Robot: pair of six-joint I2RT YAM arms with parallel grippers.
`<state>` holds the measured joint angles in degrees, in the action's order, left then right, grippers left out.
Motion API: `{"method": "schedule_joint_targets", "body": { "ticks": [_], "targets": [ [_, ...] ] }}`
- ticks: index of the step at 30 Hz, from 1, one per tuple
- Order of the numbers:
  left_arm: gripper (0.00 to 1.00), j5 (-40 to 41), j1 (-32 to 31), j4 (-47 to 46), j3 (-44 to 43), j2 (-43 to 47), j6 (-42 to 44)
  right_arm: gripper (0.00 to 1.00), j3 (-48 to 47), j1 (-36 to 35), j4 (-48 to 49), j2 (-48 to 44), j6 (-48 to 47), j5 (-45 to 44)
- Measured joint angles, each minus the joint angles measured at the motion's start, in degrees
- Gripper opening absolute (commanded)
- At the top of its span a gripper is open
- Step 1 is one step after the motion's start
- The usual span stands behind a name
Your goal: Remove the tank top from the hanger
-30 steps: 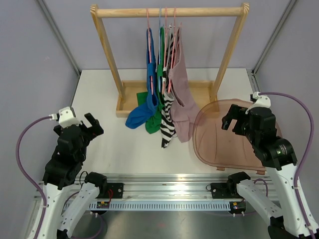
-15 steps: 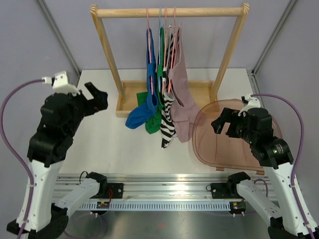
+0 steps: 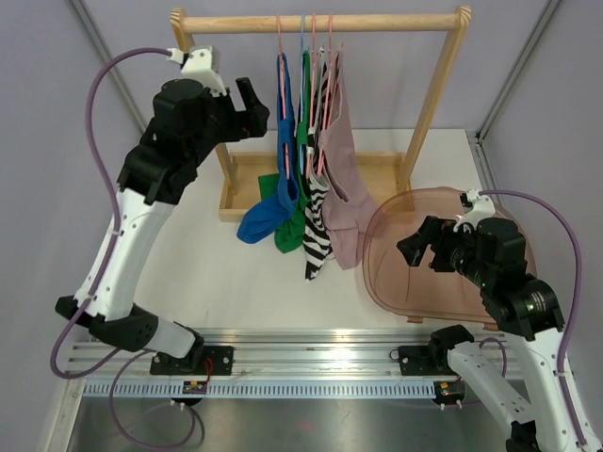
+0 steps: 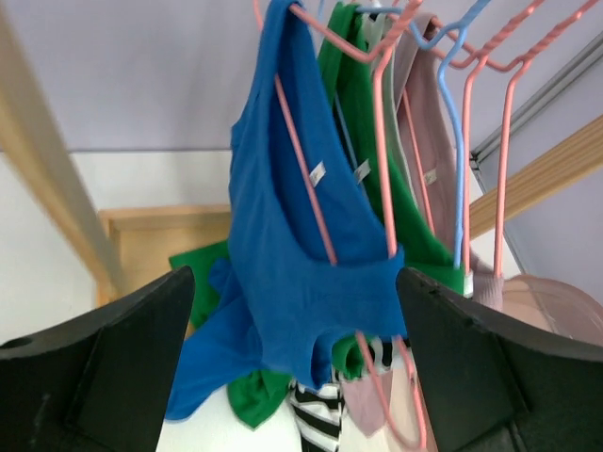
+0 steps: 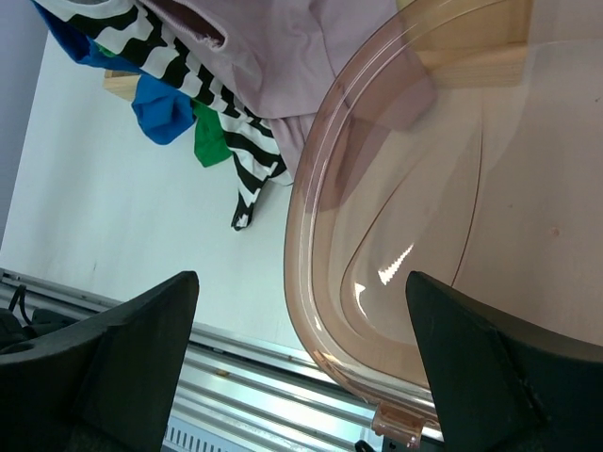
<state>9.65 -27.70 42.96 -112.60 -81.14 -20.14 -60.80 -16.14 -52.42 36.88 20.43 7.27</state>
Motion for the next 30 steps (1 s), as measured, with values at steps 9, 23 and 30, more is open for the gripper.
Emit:
{"method": "schedule_joint_targets", "body": {
  "ticks": [9, 23, 30],
  "targets": [
    [0.80, -0.5, -1.1, -5.0, -6.9, -11.7, 1.4, 0.99, 0.0, 0.0, -3.7, -3.4, 0.0, 1.9],
    [0.14, 3.0, -2.3, -6.4, -15.0, -21.8, 4.5, 0.99, 0.0, 0.0, -5.0, -3.9, -0.7, 2.7],
    [0.00, 6.3, -2.7, -5.1, -17.6, -23.8, 5.8, 0.99, 0.2, 0.0, -5.0, -3.9, -0.7, 3.0]
  ]
}}
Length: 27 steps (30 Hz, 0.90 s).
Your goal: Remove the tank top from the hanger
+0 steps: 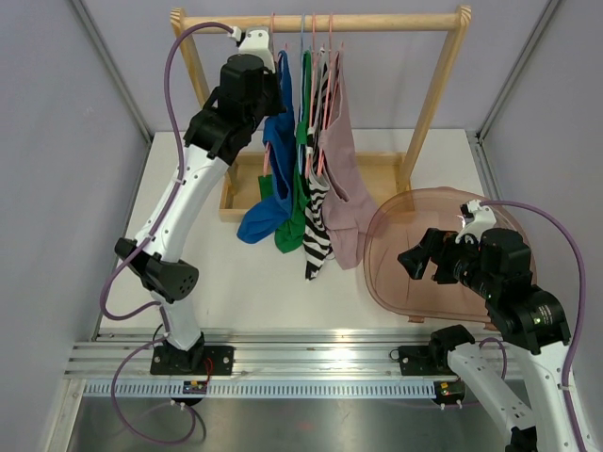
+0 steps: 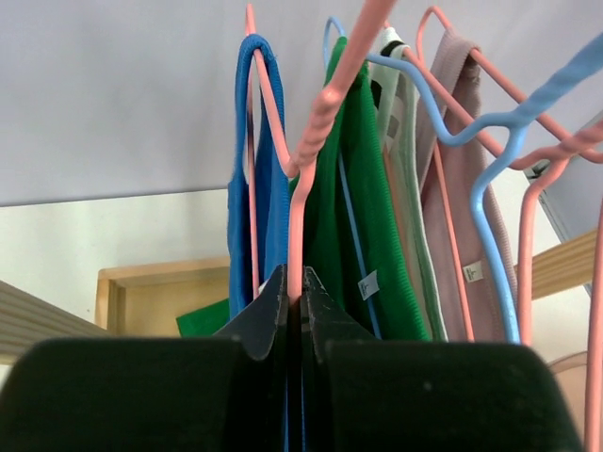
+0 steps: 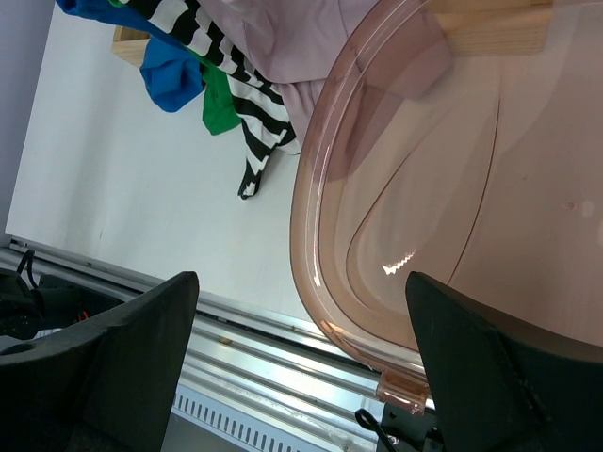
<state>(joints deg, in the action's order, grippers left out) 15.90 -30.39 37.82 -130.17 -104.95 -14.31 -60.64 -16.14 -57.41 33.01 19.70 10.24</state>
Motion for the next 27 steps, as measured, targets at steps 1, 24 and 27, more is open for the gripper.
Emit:
{"method": "schedule_joint_targets", "body": {
  "ticks": [1, 24, 27],
  "targets": [
    [0.00, 0.6, -0.1, 0.0, 0.0, 0.0, 0.0, 0.99, 0.1, 0.0, 0.0, 0.0, 0.0, 0.1],
    [0.00, 2.6, -0.3, 12.7, 10.6, 28.2, 2.3, 1.00, 1.3, 0.0, 9.7, 0.3, 3.3, 10.6],
    [0.00, 0.8, -0.3, 16.1, 18.4, 37.8, 1.4, 0.99, 5.4, 0.0, 19.7, -1.7, 8.3, 15.8]
  ]
}}
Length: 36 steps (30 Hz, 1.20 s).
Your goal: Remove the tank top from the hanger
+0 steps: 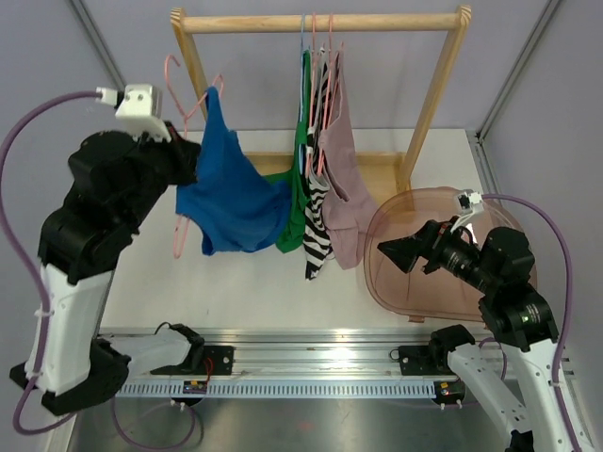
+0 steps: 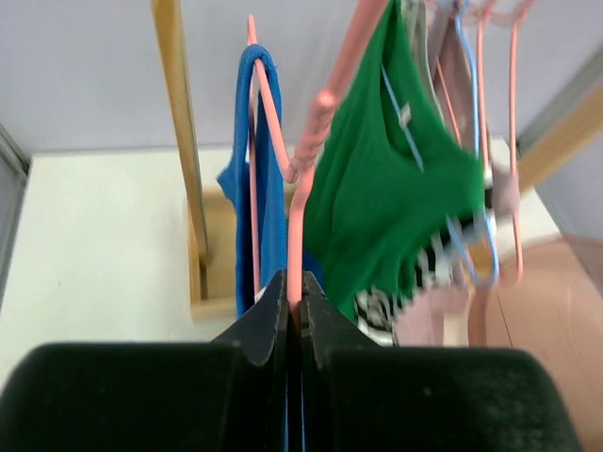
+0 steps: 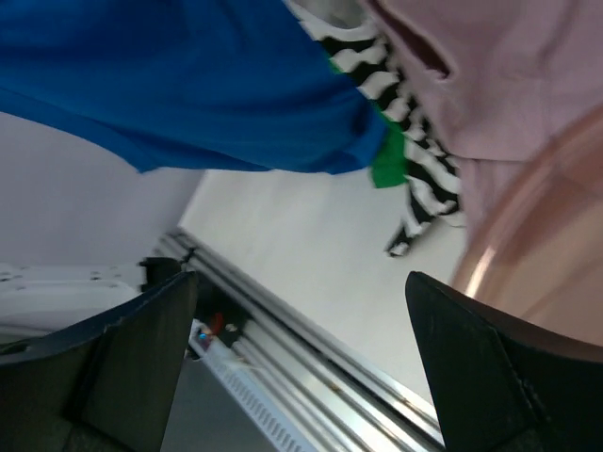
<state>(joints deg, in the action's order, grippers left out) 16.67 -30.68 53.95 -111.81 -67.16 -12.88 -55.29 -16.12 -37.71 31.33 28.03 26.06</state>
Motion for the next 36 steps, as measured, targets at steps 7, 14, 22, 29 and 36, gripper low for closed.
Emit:
{"method": "schedule_joint_targets", "body": {
  "ticks": [7, 14, 22, 29, 36],
  "targets": [
    [0.00, -12.9, 0.0, 2.5, 26.6, 22.2, -3.5, 1.00, 11.3, -0.6, 36.4, 8.6, 20.5, 15.9],
    [0.00, -28.7, 0.0, 1.7, 56.5, 33.0, -8.1, 0.93, 12.0, -16.9, 47.8, 22.7, 23.6, 10.7],
    [0.00, -35.4, 0.0, -4.8, 65.3, 42.2, -15.9, 0.85, 12.9, -36.8, 54.5, 35.4, 19.6, -12.7],
    [0.00, -36.7, 0.0, -9.1, 65.8, 43.7, -20.4, 0.84, 12.7, -40.3, 57.5, 47.3, 16.8, -21.3],
    [0.00, -38.0, 0.0, -10.4, 67.3, 43.7, -21.5, 0.72, 9.2, -40.3, 59.4, 51.1, 13.7, -23.9]
  ]
}}
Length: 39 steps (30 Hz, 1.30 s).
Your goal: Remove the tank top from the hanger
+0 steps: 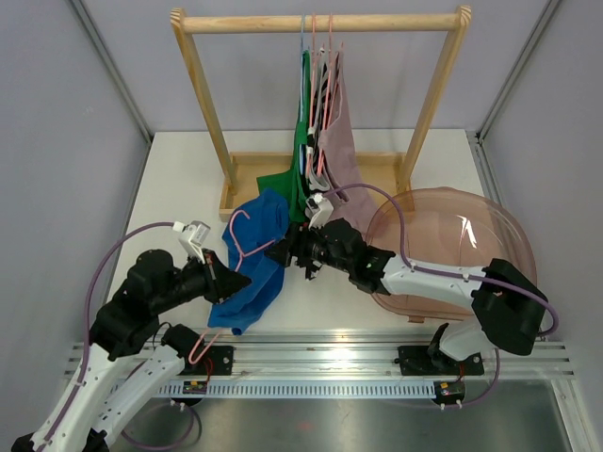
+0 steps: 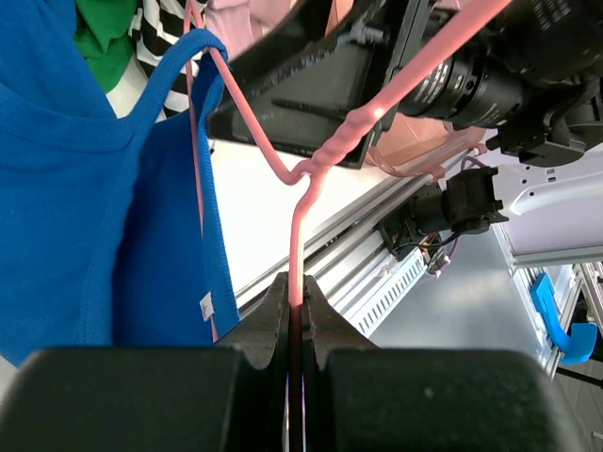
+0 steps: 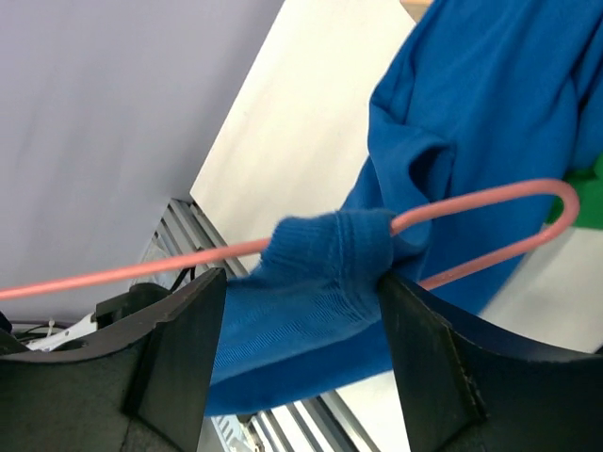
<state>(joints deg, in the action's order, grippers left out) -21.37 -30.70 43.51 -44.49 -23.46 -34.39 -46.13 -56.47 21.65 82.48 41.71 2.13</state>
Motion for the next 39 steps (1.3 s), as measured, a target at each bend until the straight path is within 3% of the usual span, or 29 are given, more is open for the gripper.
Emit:
{"method": "schedule_joint_targets", "body": {
  "ticks": [2, 3, 7, 12, 13, 14, 21, 28, 34, 39],
  "targets": [
    [0.00, -0.1, 0.0, 0.0, 0.1, 0.0, 0.0, 0.69, -0.9, 0.0, 0.7, 0.7, -0.6, -0.1],
    [0.00, -0.1, 0.0, -0.2, 0.1, 0.0, 0.0, 0.58, -1.1, 0.0, 1.0, 1.0, -0.9, -0.2],
    [0.00, -0.4, 0.0, -0.4, 0.1, -0.2, 0.0, 0.33, -1.2, 0.0, 1.2, 1.6, -2.4, -0.7],
    [0.00, 0.2, 0.0, 0.0, 0.1, -0.3, 0.1, 0.22, -1.2, 0.0, 0.2, 1.7, -3.8, -3.3],
    [0.00, 0.4, 0.0, 0.4, 0.0, -0.4, 0.3, 0.15, -1.2, 0.0, -0.6, 1.6, -4.2, -4.1],
    [0.00, 0.8, 0.0, 1.0, -0.2, -0.5, 0.6, 0.01, -1.2, 0.0, -1.5, 1.4, -4.7, -5.0],
    [0.00, 2.3, 0.0, 7.0, -4.6, -1.7, 4.0, 0.00, -2.1, -0.1, -11.3, -2.4, -6.4, -15.2],
    [0.00, 1.0, 0.0, 10.3, -8.6, 0.8, 6.6, 0.00, -10.2, 2.8, -24.9, -2.7, -6.3, -21.7],
    [0.00, 1.0, 0.0, 10.5, -13.7, 1.6, 8.8, 0.00, -13.2, 5.2, -27.9, -2.7, -6.9, -16.4],
    [0.00, 3.0, 0.0, 4.4, -14.5, 1.6, 8.9, 0.00, -11.7, 5.6, -26.5, -5.0, -8.0, -3.3]
  ]
}}
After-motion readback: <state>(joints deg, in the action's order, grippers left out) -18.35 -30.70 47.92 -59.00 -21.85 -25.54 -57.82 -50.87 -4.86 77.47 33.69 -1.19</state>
